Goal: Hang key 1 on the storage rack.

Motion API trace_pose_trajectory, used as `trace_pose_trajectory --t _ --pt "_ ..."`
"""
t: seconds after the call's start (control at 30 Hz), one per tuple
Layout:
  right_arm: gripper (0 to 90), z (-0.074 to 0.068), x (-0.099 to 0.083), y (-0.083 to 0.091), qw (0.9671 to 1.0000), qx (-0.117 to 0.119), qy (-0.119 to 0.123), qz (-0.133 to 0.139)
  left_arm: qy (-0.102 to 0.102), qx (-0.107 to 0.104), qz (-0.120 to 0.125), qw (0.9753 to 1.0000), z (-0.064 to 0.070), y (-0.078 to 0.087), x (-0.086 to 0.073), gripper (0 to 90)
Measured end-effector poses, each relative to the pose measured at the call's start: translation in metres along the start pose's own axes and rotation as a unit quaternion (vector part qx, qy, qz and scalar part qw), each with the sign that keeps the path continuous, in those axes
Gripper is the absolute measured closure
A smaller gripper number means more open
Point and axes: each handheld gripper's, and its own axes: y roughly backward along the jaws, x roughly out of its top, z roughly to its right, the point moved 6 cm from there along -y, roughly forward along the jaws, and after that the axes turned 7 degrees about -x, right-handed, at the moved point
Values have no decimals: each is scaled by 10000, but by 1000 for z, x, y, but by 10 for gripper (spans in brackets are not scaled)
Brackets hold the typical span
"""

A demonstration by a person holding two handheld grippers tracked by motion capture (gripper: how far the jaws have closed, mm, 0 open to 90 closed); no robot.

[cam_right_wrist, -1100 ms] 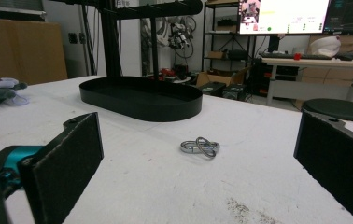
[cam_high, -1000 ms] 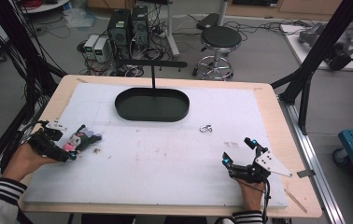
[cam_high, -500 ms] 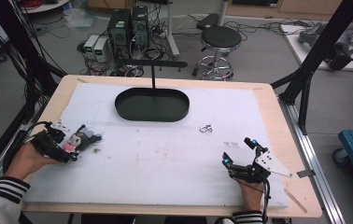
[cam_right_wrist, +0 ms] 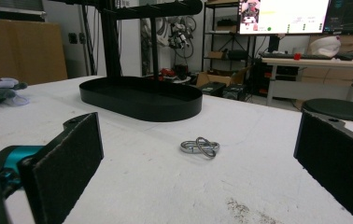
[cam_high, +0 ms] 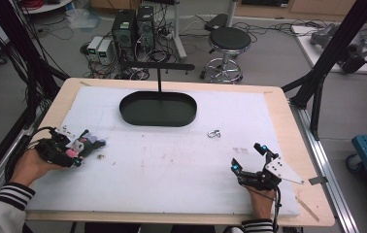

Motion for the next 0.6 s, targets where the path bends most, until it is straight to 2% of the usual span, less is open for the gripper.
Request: trace_pose_trajectory --t 0.1,0.27,0.47,0.6 --pt "5 0 0 0 10000 1 0 2 149 31 10 9999 0 2 0 484" --pt "5 0 0 0 10000 -1 -3 1 62 205 132 9997 -1 5 1 501" --pt "5 0 0 0 10000 0 3 2 -15 168 324 9993 -1 9 4 505" --pt "5 0 0 0 10000 -3 -3 2 -49 234 482 9986 0 13 6 506"
